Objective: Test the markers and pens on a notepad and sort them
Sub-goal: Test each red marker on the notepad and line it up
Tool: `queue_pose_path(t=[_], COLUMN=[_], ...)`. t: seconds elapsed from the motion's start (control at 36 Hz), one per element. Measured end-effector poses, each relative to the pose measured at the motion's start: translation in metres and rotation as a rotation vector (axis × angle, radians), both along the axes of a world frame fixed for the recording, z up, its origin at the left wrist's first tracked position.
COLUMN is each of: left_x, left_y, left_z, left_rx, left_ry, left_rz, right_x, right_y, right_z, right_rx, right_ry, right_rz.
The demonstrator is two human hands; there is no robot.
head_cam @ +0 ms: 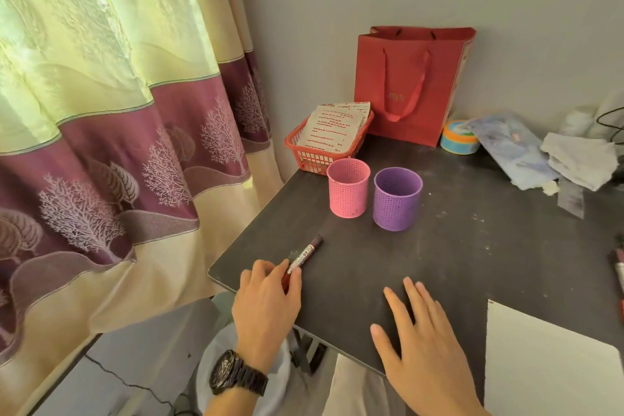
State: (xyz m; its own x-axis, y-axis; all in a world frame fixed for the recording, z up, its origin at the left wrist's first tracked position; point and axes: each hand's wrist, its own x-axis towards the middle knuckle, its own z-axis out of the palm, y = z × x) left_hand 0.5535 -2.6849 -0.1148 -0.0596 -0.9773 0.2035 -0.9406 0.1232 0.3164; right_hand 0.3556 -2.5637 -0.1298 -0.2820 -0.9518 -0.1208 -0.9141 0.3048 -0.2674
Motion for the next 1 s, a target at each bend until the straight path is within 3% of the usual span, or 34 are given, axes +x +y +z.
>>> queue_pose_path(t=[0.33,0.78,1.0], left_x=[0.001,0.006,0.003], left_y=[0.012,0.022,0.023], left_z=[0.002,0.003,0.006], left_rx=[0.047,0.046,0.065], left_ry=[0.1,0.102,0.004], left_rz=[-0.014,-0.017,-0.063], right_x=[-0.002,-0.002,-0.004], right_y=[0.005,0.004,0.005], right_z=[-0.008,-0.018,-0.006], right_rx=[-0.056,-0.13,-0.122], right_ry=[0.015,-0.018,-0.176], right_rz=[0.014,-0.015,0.004])
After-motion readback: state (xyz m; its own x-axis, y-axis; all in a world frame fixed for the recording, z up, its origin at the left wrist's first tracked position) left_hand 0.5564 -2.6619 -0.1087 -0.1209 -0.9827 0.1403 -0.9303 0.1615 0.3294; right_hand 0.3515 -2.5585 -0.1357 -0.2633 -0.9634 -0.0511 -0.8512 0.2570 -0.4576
